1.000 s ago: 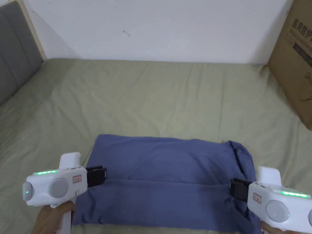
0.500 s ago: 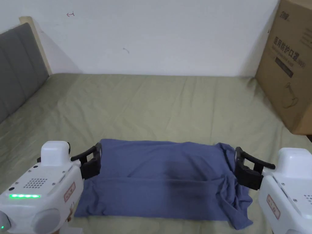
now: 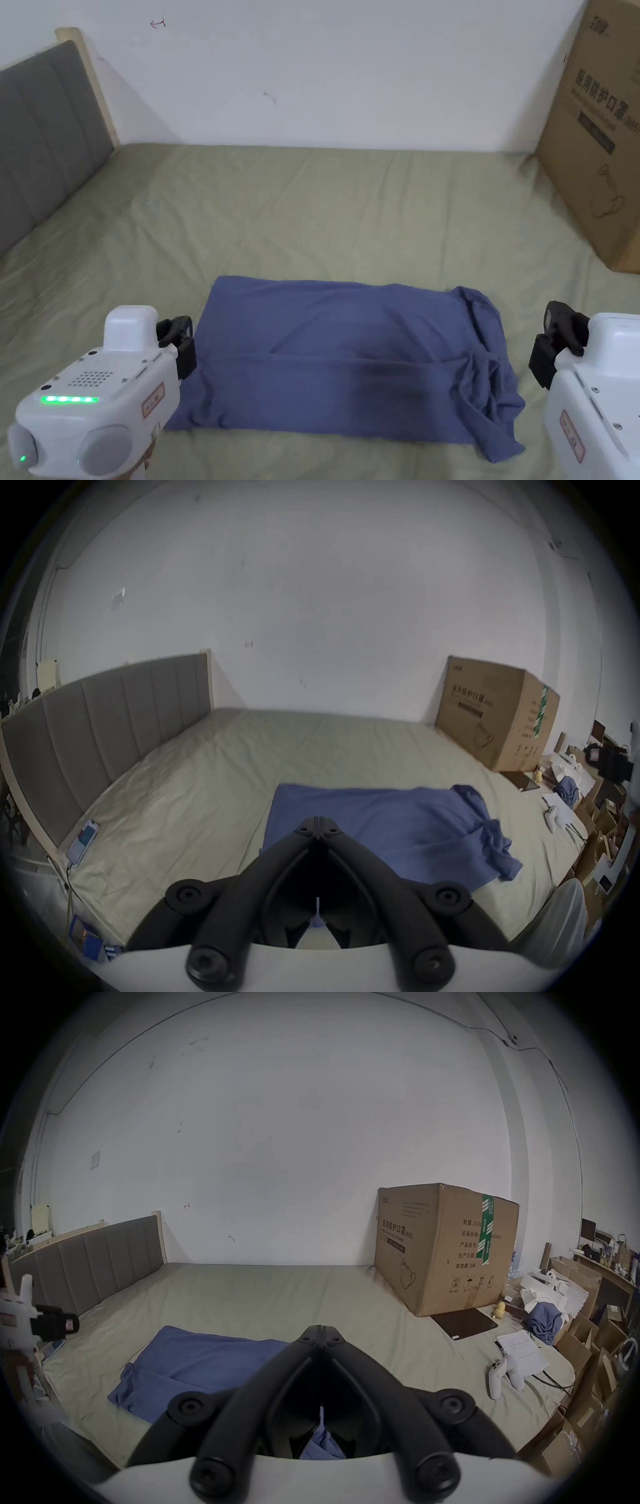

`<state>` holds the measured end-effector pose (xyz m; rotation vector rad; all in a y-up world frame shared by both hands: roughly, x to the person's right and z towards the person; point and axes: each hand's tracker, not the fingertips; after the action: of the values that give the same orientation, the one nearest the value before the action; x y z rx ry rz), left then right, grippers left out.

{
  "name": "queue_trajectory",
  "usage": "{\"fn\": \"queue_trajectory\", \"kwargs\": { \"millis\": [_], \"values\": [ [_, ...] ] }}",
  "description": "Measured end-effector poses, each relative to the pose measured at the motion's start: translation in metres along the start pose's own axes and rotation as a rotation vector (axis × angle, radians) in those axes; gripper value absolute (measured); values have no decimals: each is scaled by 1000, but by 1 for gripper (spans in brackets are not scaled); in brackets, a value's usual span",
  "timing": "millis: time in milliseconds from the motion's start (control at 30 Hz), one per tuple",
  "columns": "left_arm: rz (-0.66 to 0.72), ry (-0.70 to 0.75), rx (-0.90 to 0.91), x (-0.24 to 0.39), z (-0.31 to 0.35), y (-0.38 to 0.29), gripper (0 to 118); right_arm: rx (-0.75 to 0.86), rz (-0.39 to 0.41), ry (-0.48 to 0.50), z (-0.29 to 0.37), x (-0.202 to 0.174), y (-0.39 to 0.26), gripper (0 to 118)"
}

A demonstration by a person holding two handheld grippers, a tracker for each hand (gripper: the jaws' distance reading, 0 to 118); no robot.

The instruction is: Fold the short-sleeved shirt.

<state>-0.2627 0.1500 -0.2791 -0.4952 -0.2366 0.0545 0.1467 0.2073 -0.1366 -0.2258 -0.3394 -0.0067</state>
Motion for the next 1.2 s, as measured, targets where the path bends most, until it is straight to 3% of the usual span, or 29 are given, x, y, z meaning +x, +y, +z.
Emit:
{"fn": "queue_trajectory", "kwargs": {
  "millis": [100, 133, 167, 200, 233, 267, 300, 500, 533, 600, 667, 733, 767, 800, 833, 867, 900, 933, 1000, 1033, 1200],
  "values": [
    [29, 16, -144, -18, -32, -8, 1, -19, -15, 0, -8, 2, -3, 0],
    [42, 15, -194, -24, -43, -12, 7, -25, -20, 0, -11, 2, -6, 0],
    [47, 11, -232, -29, -51, -15, 19, -32, -22, 0, -14, 2, -7, 0],
    [61, 16, -272, -33, -61, -20, 39, -42, -24, -1, -16, 3, -9, 0],
    [73, 31, -321, -37, -71, -25, 74, -51, -24, -3, -20, 3, -12, 0],
    [91, 54, -370, -40, -81, -30, 95, -60, -24, -4, -23, 3, -15, 0],
    [100, 72, -417, -42, -89, -36, 104, -70, -25, -6, -26, 2, -17, 0],
    [63, 139, -573, -53, -128, -75, 102, -132, -23, -11, -39, 6, -32, 0],
    [64, 151, -604, -53, -134, -81, 94, -143, -21, -12, -42, 7, -34, 0],
    [74, 130, -625, -50, -138, -91, 60, -160, -18, -16, -45, 9, -39, 0],
    [92, 88, -629, -48, -138, -98, 46, -181, -20, -19, -49, 12, -43, 0],
    [71, 100, -590, -43, -130, -92, 7, -212, -35, -22, -53, 17, -49, 0],
    [70, 80, -579, -43, -130, -89, 6, -225, -43, -20, -56, 19, -51, 0],
    [66, 76, -565, -42, -128, -86, 6, -263, -54, -10, -63, 22, -57, 7],
    [66, 61, -561, -40, -126, -81, 6, -295, -57, -13, -69, 23, -62, 30],
    [55, 55, -542, -38, -123, -76, 6, -328, -55, -16, -76, 25, -70, 44],
    [45, 54, -516, -36, -118, -72, 6, -380, -55, -5, -83, 26, -77, 51],
    [42, 48, -500, -35, -114, -66, 6, -435, -60, 6, -93, 27, -87, 51],
    [46, 27, -480, -35, -108, -57, 6, -542, -79, 12, -111, 26, -108, 101],
    [44, 18, -470, -34, -105, -53, 6, -578, -86, 21, -119, 25, -119, 117],
    [49, 3, -447, -34, -103, -45, 6, -726, -48, 15, -146, 16, -165, 114]
  ]
}}
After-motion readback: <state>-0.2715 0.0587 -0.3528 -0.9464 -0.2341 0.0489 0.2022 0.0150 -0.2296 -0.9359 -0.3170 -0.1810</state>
